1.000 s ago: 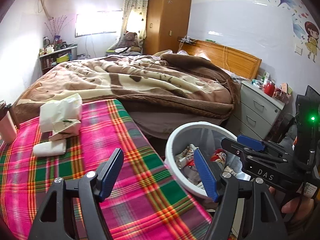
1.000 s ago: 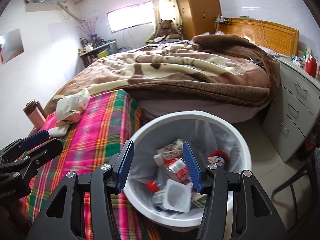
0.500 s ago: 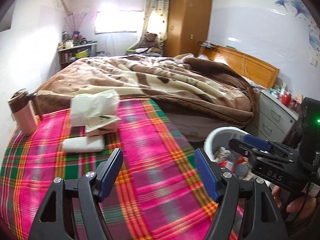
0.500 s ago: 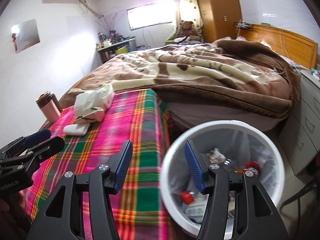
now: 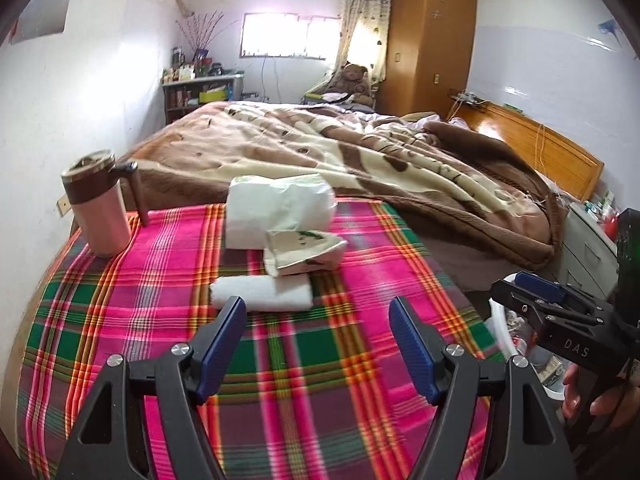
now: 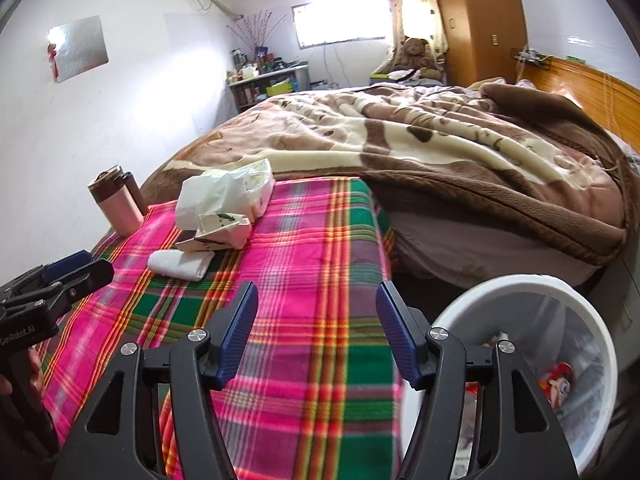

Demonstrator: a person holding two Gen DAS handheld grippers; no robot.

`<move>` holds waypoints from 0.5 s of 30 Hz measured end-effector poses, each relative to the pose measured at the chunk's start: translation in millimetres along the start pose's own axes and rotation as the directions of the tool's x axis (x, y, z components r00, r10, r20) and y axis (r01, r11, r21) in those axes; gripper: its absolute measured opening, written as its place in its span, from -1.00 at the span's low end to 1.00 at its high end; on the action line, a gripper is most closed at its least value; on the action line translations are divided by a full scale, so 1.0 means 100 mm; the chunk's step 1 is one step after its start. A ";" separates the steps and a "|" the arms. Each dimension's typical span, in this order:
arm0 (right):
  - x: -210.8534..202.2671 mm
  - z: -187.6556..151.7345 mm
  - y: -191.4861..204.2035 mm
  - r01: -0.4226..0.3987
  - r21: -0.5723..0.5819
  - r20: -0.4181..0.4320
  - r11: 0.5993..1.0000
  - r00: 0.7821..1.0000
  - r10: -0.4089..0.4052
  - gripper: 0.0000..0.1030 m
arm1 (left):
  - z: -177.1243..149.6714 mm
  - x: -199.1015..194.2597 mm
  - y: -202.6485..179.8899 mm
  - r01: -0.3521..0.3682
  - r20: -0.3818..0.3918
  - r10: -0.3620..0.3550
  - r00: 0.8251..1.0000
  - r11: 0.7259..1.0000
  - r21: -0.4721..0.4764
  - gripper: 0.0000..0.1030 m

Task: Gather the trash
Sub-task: 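Close the left tool on the rolled white tissue while the right tool grasps the crumpled beige paper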

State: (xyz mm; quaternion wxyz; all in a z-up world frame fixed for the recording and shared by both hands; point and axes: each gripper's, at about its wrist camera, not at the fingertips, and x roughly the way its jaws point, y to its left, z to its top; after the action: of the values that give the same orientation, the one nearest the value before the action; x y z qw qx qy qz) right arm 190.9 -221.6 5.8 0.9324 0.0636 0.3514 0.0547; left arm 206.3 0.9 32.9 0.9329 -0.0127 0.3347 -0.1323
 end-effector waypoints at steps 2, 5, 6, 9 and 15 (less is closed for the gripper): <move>0.06 0.04 0.04 -0.002 -0.022 -0.007 1.000 1.000 0.002 0.22 | 0.00 0.06 0.09 -0.020 -0.008 0.020 1.000 1.000 -0.005 0.47; 0.12 0.12 0.09 -0.009 -0.044 -0.009 0.999 1.000 0.008 0.22 | 0.00 0.15 0.19 -0.041 -0.027 0.041 0.999 0.999 -0.010 0.47; 0.15 0.15 0.11 -0.013 -0.053 -0.004 0.999 1.000 0.013 0.22 | 0.00 0.17 0.22 -0.042 -0.030 0.042 0.999 0.999 -0.013 0.47; 0.23 0.21 0.15 -0.025 -0.051 -0.009 0.998 1.000 0.024 0.22 | 0.00 0.25 0.29 -0.050 -0.040 0.049 0.998 0.999 -0.018 0.47; 0.46 0.34 0.22 -0.034 -0.067 -0.037 0.997 0.999 0.031 0.22 | 0.01 0.44 0.38 -0.038 -0.081 0.035 0.996 0.999 -0.025 0.50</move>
State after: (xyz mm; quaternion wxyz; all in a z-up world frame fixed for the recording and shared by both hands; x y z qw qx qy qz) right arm 246.8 -196.1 4.6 0.9265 0.0368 0.3651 0.0829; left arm 248.6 26.2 1.6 0.9207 -0.0137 0.3739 -0.1112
